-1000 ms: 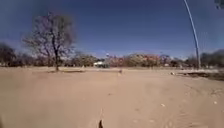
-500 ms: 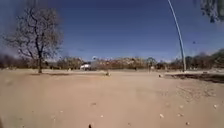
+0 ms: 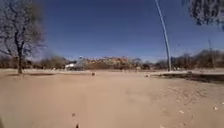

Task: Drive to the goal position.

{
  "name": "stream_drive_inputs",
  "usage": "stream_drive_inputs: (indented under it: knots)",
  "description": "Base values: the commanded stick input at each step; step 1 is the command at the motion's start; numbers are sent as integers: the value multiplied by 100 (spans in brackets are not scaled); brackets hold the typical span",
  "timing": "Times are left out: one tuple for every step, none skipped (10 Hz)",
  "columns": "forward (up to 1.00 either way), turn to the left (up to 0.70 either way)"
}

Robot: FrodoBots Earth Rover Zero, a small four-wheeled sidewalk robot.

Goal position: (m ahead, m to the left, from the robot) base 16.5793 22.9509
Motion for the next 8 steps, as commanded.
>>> stream_drive_inputs:
  knots:
    - [100, -27]
    - [100, -27]
    - [100, -27]
    - [100, -27]
    - [100, -25]
    - [100, -20]
    - [100, -15]
    - [100, -11]
